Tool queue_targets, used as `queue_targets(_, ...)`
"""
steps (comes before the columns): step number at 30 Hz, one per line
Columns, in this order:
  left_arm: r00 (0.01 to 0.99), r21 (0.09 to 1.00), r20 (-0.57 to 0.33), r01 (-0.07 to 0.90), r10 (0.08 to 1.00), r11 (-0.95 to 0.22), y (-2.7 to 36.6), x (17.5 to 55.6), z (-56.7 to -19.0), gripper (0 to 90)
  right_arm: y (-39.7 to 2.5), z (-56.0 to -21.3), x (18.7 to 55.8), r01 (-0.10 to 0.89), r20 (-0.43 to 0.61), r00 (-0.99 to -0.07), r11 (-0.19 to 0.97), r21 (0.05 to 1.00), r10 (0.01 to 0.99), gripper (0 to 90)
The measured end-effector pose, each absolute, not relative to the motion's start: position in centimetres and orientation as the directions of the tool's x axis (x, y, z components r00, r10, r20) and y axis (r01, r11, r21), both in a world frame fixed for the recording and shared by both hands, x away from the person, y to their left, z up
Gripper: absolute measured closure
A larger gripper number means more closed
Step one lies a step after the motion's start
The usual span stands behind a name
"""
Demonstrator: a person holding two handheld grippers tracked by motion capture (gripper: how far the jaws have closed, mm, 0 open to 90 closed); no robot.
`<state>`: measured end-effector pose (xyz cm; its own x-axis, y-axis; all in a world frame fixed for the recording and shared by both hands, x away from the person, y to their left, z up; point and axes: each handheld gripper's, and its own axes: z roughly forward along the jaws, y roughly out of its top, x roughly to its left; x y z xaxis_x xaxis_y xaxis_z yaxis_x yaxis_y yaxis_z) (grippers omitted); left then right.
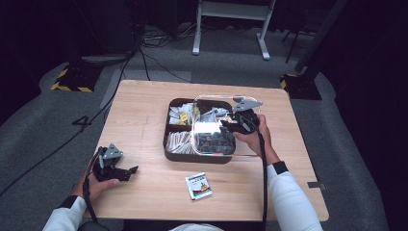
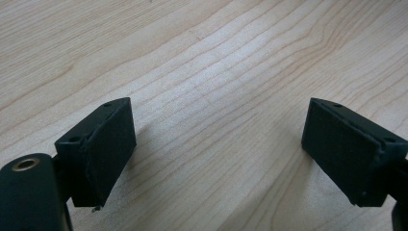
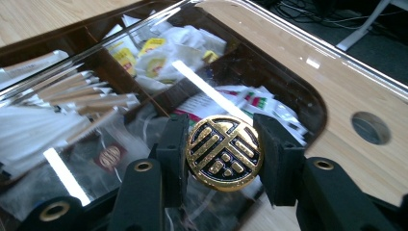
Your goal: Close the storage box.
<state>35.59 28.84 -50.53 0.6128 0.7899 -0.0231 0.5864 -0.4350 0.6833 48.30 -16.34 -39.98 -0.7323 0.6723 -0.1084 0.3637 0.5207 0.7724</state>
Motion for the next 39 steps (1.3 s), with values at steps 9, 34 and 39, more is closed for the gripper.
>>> queue_targets(9, 0.613, 0.683, -0.023, 0.587, 0.79, -0.435, 28.8, 35.6, -50.5, 12.0, -13.1, -40.9, 49.2, 0.369, -0.088, -0.75, 0.526, 0.766, 0.655, 59.2)
queue_targets(34, 0.613, 0.683, -0.023, 0.586, 0.79, -0.435, 28.8, 35.6, -50.5, 12.1, -8.2, -42.9, 50.7, 0.406, -0.062, -0.75, 0.533, 0.742, 0.658, 59.1)
queue_targets(39, 0.613, 0.683, -0.024, 0.587, 0.79, -0.435, 28.8, 35.6, -50.5, 12.0, -7.9, -43.3, 50.7, 0.419, -0.047, -0.75, 0.529, 0.738, 0.66, 59.2)
